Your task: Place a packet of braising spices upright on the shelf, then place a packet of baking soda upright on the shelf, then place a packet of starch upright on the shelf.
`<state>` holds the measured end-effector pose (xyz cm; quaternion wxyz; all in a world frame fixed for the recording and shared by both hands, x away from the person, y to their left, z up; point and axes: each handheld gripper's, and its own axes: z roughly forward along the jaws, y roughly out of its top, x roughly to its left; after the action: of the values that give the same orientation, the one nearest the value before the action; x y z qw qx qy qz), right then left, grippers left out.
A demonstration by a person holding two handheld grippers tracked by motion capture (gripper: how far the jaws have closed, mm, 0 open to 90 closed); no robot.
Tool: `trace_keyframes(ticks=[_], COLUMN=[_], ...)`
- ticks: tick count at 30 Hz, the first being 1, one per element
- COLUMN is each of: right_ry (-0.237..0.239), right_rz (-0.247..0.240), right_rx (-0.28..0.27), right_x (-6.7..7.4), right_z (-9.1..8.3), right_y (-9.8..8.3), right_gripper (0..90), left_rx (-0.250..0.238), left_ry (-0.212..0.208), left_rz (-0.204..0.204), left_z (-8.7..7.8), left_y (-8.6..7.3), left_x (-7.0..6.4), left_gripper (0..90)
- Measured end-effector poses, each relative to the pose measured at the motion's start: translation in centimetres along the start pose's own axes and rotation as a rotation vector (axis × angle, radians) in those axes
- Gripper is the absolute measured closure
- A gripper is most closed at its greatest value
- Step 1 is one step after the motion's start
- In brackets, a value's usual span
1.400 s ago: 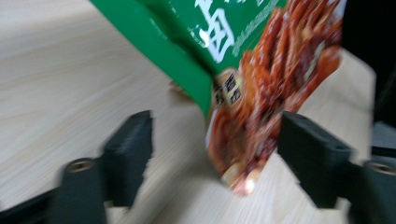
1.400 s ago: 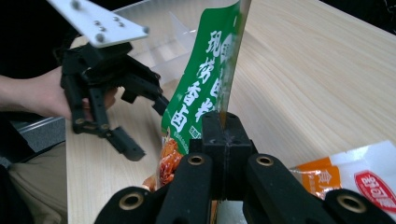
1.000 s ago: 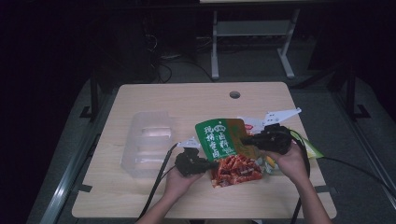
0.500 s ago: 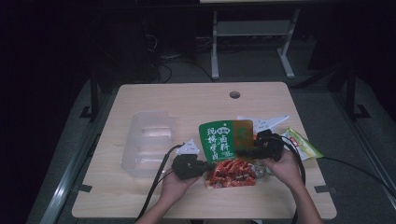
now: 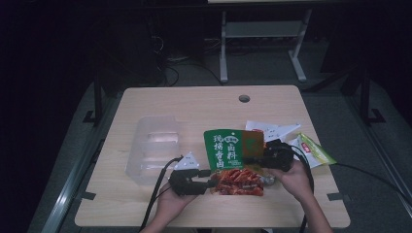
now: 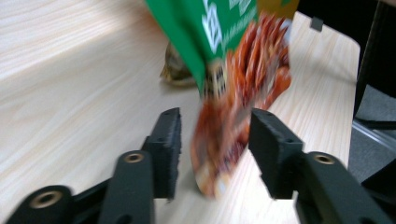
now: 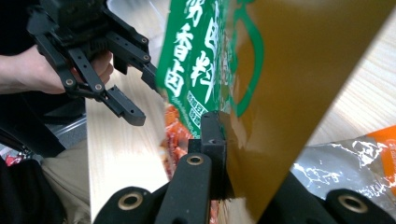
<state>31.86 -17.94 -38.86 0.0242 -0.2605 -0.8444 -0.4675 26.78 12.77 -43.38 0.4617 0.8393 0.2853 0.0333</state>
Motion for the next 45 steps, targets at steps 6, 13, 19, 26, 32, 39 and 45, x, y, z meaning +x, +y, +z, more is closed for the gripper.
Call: trace_keyframes(ticks=[6, 13, 19, 26, 32, 39, 45], right_ry=[-0.015, -0.042, -0.058, -0.072, -0.091, -0.085, -0.08], right_rz=[-0.01, -0.029, -0.041, -0.053, -0.066, -0.069, -0.089], right_rx=[-0.034, -0.025, -0.02, -0.059, -0.054, -0.058, -0.054], right_x=[1.1, 1.8, 2.2, 2.4, 2.3, 2.3, 2.6], right_z=[-0.9, -1.2, -0.7, -0.4, -0.4, 0.0, 0.3], right_y=[0.5, 1.9, 3.2, 5.5, 7.1, 7.8, 9.1], right_gripper=[89.1, 89.1, 89.2, 89.2, 89.2, 89.2, 89.2], left_rx=[-0.001, -0.008, 0.004, -0.013, -0.021, -0.015, -0.015], left_ry=[0.02, 0.032, 0.024, 0.014, 0.012, 0.008, 0.004], left_rz=[0.003, 0.037, 0.057, 0.049, 0.069, 0.064, 0.067], left_z=[-1.2, -2.3, -3.4, -4.1, -4.2, -4.1, -4.1], left_y=[-1.3, -1.7, -2.1, -2.9, -2.7, -2.8, -2.7], left_x=[-0.3, -0.7, -1.2, -1.1, -1.2, -1.0, -1.1], left_gripper=[39.9, 31.5, 25.7, 23.8, 23.4, 23.4, 23.3])
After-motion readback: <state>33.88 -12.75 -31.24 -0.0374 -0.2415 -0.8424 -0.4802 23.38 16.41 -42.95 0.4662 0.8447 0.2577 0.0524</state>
